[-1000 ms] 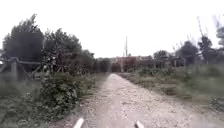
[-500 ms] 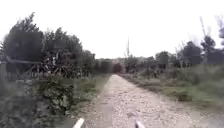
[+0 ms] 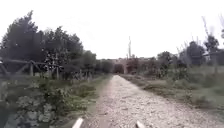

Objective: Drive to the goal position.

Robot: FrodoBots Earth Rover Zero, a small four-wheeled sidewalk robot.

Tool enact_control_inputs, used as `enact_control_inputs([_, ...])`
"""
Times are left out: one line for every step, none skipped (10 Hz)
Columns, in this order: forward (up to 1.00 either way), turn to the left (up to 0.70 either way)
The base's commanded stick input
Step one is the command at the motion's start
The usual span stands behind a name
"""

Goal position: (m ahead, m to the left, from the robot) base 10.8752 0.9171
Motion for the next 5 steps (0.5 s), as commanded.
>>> enact_control_inputs([0.7, 0.0])
enact_control_inputs([0.7, 0.0])
enact_control_inputs([0.7, 0.0])
enact_control_inputs([0.7, 0.0])
enact_control_inputs([0.7, 0.0])
